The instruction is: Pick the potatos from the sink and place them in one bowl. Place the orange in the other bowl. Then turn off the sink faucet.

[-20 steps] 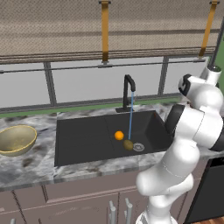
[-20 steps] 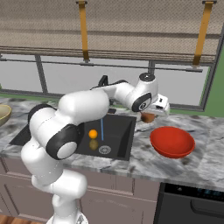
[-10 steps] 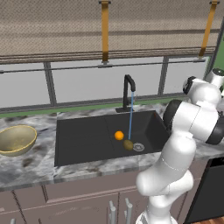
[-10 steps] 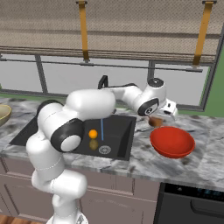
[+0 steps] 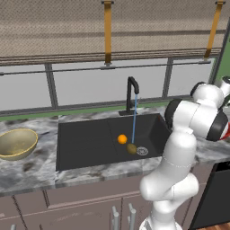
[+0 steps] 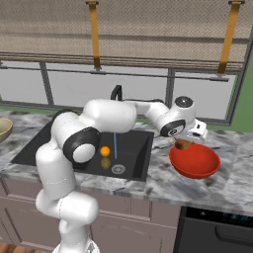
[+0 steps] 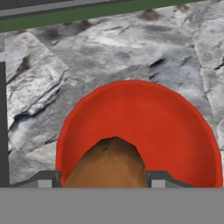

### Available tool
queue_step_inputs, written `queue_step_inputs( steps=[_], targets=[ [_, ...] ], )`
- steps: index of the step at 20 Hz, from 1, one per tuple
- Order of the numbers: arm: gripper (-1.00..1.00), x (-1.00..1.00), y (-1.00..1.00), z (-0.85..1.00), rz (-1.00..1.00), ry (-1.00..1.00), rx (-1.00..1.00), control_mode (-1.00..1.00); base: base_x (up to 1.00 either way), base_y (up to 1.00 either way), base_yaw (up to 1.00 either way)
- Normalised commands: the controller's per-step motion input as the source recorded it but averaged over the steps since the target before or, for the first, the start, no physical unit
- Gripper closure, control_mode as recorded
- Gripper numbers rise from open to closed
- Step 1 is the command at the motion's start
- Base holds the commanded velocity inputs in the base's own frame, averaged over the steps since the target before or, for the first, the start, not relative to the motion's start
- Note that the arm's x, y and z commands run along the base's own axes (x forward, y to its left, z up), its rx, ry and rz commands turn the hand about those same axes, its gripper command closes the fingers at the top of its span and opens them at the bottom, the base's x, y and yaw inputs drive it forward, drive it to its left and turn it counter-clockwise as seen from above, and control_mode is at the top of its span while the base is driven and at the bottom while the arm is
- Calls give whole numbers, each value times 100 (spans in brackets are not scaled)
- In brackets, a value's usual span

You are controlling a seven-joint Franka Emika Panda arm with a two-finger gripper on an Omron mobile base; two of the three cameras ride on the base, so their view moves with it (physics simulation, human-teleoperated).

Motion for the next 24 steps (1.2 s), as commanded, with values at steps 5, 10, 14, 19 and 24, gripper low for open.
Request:
queue_step_inputs(
  steps=[5,10,14,19,24],
  targets=[
    [100,0,-23,-27,0,0,0,-100,0,0,0],
    [100,1,-23,-27,0,0,0,-100,0,0,0],
    [100,4,-10,-34,0,0,0,-100,0,0,0],
    [100,5,0,-40,0,0,0,-100,0,0,0],
    [100,14,-1,-24,0,0,0,-100,0,0,0]
  ],
)
